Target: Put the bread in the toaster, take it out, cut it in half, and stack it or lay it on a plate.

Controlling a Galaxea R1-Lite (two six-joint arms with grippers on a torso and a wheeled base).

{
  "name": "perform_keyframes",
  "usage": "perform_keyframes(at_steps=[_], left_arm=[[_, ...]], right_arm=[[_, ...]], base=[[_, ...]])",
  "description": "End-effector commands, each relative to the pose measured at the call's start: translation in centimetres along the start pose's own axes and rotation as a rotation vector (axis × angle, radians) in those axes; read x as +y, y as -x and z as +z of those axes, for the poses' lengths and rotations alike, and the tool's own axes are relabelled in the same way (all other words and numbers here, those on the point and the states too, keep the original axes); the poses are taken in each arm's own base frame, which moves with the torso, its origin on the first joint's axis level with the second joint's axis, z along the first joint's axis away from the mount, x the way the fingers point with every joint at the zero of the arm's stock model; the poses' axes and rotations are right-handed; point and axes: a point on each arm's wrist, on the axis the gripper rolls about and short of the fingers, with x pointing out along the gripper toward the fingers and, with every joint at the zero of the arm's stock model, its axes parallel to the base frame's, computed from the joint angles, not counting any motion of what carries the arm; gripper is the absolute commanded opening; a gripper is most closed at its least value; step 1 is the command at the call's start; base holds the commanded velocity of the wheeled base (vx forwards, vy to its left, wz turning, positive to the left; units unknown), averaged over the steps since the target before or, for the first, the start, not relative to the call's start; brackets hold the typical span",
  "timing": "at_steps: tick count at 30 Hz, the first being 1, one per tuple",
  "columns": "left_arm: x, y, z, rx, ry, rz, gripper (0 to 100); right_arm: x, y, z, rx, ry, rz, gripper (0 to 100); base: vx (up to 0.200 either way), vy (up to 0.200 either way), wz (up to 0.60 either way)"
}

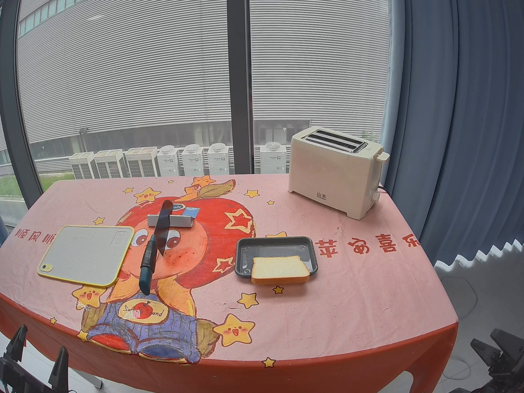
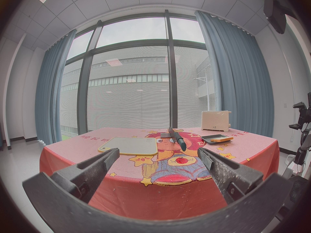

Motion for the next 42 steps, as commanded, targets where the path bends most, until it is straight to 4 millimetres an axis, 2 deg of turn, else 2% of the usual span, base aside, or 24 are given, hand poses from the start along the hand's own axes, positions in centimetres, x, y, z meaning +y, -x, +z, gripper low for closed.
perform_keyframes(at_steps=[1, 14, 21, 42], left_arm=[[0.0, 0.0, -0.5, 0.001, 0.000, 0.000, 100], [0.0, 0.0, -0.5, 0.001, 0.000, 0.000, 100], [0.0, 0.0, -0.5, 0.001, 0.000, 0.000, 100], [0.0, 0.0, -0.5, 0.001, 0.000, 0.000, 100]], right_arm=[[-1.1, -0.3, -0.5, 0.032, -0.039, -0.035, 100], [-1.3, -1.0, -0.3, 0.122, -0.200, -0.064, 100], [-1.1, -1.7, 0.2, 0.152, -0.218, -0.069, 100], [-0.3, -5.7, 2.5, 0.302, -0.287, -0.103, 100]], base=[[0.000, 0.000, 0.00], [0.000, 0.000, 0.00], [0.000, 0.000, 0.00], [0.000, 0.000, 0.00]])
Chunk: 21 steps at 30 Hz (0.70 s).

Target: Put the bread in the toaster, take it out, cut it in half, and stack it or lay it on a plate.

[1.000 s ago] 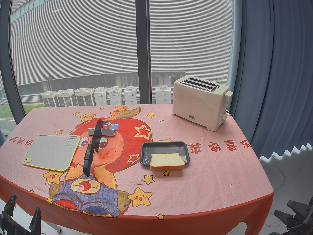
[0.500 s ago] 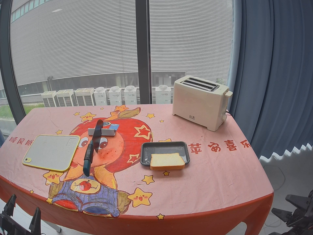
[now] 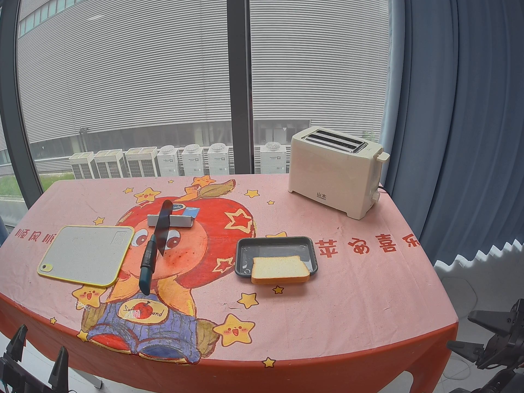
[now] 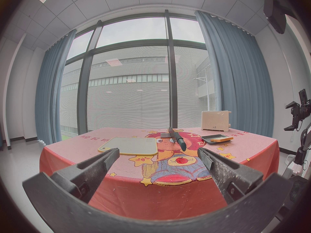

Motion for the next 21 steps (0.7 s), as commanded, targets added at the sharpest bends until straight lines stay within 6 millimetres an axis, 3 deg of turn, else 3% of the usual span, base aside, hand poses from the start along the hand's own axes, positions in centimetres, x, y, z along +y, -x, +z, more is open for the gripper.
perform_keyframes(at_steps=[1, 21], left_arm=[[0.0, 0.0, -0.5, 0.002, 0.000, 0.000, 100], [0.0, 0.0, -0.5, 0.001, 0.000, 0.000, 100]], right_arm=[[-0.3, -1.2, 0.4, 0.075, -0.039, -0.056, 100], [0.1, -3.7, 1.5, 0.166, -0.051, -0.079, 100]], base=[[0.000, 0.000, 0.00], [0.000, 0.000, 0.00]])
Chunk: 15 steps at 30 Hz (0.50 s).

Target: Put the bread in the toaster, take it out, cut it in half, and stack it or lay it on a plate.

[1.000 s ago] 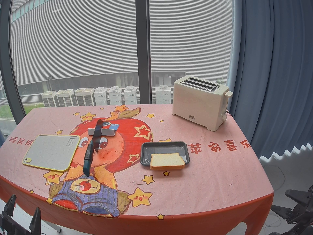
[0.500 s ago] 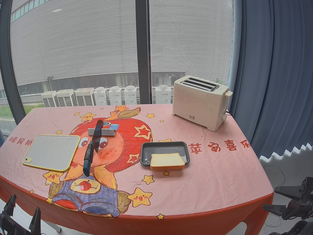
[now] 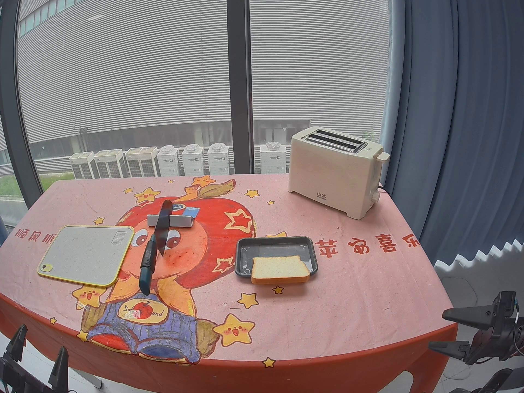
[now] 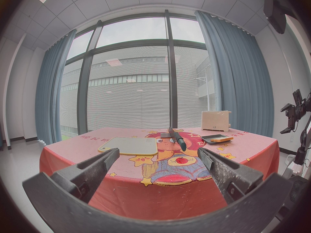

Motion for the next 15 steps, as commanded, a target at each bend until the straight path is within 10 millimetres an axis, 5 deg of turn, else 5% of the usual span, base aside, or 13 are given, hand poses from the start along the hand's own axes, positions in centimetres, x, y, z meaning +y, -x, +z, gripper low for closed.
perform_keyframes(at_steps=[1, 15], left_arm=[[0.0, 0.0, -0.5, 0.001, 0.000, 0.000, 100], [0.0, 0.0, -0.5, 0.001, 0.000, 0.000, 100]], right_arm=[[-0.1, -0.5, 0.1, 0.030, -0.016, -0.026, 100], [0.3, -3.5, 0.9, 0.139, -0.045, -0.052, 100]], base=[[0.000, 0.000, 0.00], [0.000, 0.000, 0.00]])
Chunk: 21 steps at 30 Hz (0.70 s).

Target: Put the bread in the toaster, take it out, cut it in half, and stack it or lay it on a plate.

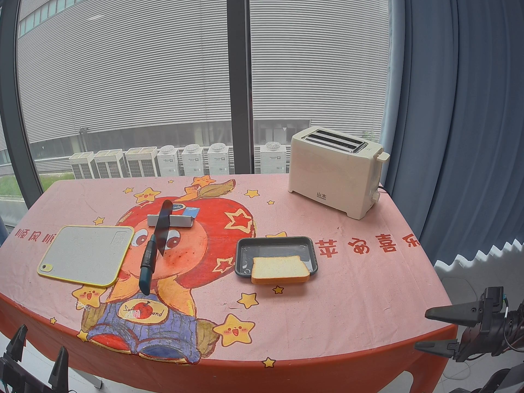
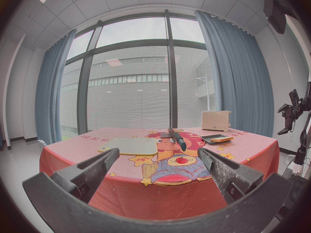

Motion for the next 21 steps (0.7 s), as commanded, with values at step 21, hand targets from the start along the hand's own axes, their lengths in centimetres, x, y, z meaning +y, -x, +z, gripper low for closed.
perform_keyframes(at_steps=[21], left_arm=[[0.0, 0.0, -0.5, 0.002, 0.000, 0.001, 100]], right_arm=[[0.1, -5.1, 1.2, 0.113, -0.034, -0.092, 100]], base=[[0.000, 0.000, 0.00]])
